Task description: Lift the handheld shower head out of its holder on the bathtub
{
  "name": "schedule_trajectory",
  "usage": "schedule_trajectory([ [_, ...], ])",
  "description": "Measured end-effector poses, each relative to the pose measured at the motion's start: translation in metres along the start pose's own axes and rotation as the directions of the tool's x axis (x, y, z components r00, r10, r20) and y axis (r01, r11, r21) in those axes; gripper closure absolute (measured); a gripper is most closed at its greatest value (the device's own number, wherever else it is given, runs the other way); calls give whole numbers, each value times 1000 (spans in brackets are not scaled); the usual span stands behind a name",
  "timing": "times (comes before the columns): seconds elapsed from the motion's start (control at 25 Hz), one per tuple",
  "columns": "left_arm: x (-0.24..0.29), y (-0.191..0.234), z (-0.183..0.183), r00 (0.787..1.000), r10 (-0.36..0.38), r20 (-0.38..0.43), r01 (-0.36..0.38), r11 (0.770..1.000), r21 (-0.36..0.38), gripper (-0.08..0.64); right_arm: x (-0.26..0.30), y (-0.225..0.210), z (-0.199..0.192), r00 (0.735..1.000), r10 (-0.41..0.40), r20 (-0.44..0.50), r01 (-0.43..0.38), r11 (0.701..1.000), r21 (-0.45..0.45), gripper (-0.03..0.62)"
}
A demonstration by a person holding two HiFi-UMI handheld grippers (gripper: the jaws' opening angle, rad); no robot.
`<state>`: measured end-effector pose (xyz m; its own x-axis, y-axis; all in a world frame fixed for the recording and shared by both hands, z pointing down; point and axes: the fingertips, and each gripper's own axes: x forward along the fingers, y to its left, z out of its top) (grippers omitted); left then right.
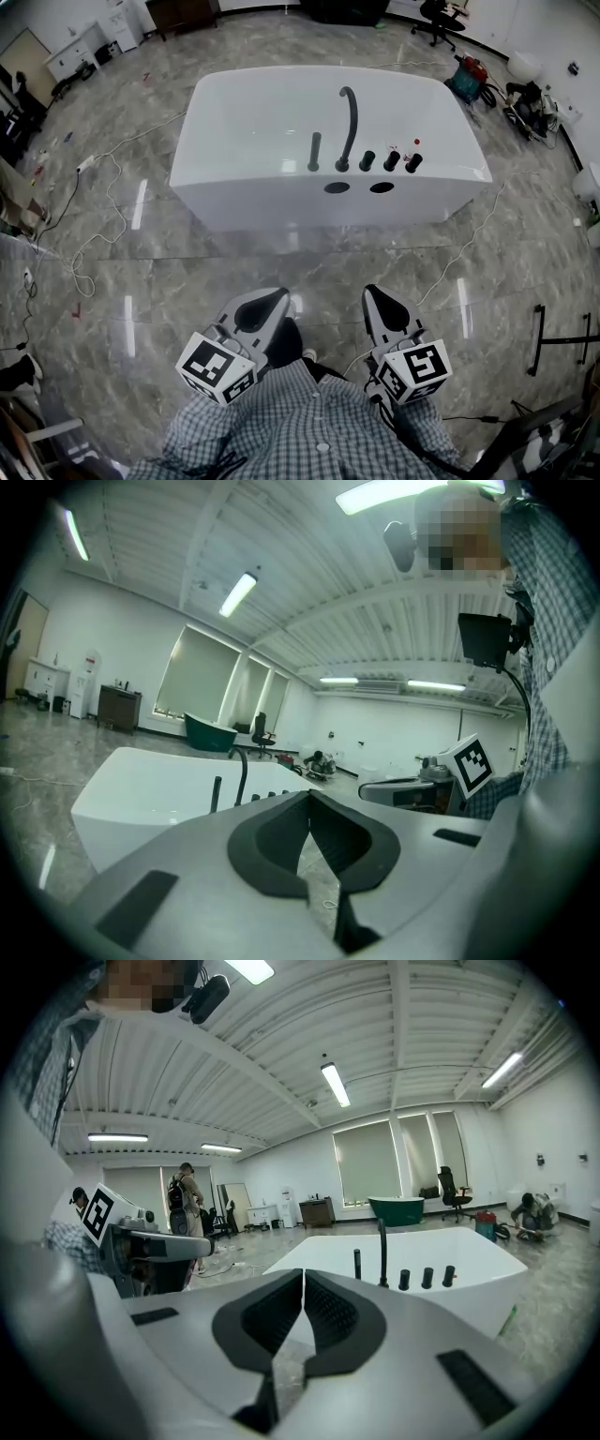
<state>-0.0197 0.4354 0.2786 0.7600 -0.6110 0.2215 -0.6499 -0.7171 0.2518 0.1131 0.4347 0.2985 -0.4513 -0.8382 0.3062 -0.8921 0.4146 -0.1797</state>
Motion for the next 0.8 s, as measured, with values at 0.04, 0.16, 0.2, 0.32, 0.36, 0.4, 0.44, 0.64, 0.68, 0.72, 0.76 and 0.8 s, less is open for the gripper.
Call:
schedule_trajectory([
  [0.04, 4, 6, 1, 1000, -1, -1, 1, 1000, -3, 554, 7, -2, 2, 1000, 1, -3, -1, 1000, -4, 574],
  [0.16, 15, 29, 5, 1000, -5, -11, 5, 1000, -14, 554, 31, -10, 9, 1000, -4, -13, 4, 1000, -5, 574],
  [0.2, 19, 37, 8, 1000, -7, -16, 7, 1000, -17, 554, 39, -12, 12, 1000, -7, -14, 7, 1000, -1, 572],
  [0.32, 32, 63, 18, 1000, -13, -21, 12, 1000, -18, 554, 64, -19, 24, 1000, -18, -16, 18, 1000, 7, 572],
  [0.36, 37, 72, 21, 1000, -14, -21, 14, 1000, -17, 554, 74, -21, 28, 1000, -21, -15, 21, 1000, 9, 572],
  [0.4, 42, 81, 25, 1000, -16, -21, 16, 1000, -15, 554, 83, -23, 31, 1000, -22, -13, 23, 1000, 11, 574],
  [0.44, 47, 90, 28, 1000, -19, -21, 19, 1000, -14, 554, 93, -24, 34, 1000, -24, -12, 24, 1000, 12, 574],
  [0.64, 72, 125, 44, 999, -42, -24, 42, 999, -10, 554, 130, -35, 51, 999, -35, -12, 35, 999, 11, 574],
  [0.68, 77, 131, 48, 999, -47, -24, 47, 999, -8, 554, 137, -38, 55, 999, -41, -12, 41, 999, 13, 574],
  [0.72, 82, 137, 51, 998, -52, -23, 52, 999, -6, 554, 144, -40, 57, 999, -47, -11, 47, 999, 18, 574],
  [0.76, 85, 144, 53, 998, -57, -23, 57, 998, -4, 554, 151, -41, 60, 999, -53, -10, 53, 998, 24, 574],
  [0.8, 87, 151, 56, 998, -63, -24, 63, 998, -3, 554, 158, -41, 62, 998, -59, -10, 59, 998, 33, 574],
])
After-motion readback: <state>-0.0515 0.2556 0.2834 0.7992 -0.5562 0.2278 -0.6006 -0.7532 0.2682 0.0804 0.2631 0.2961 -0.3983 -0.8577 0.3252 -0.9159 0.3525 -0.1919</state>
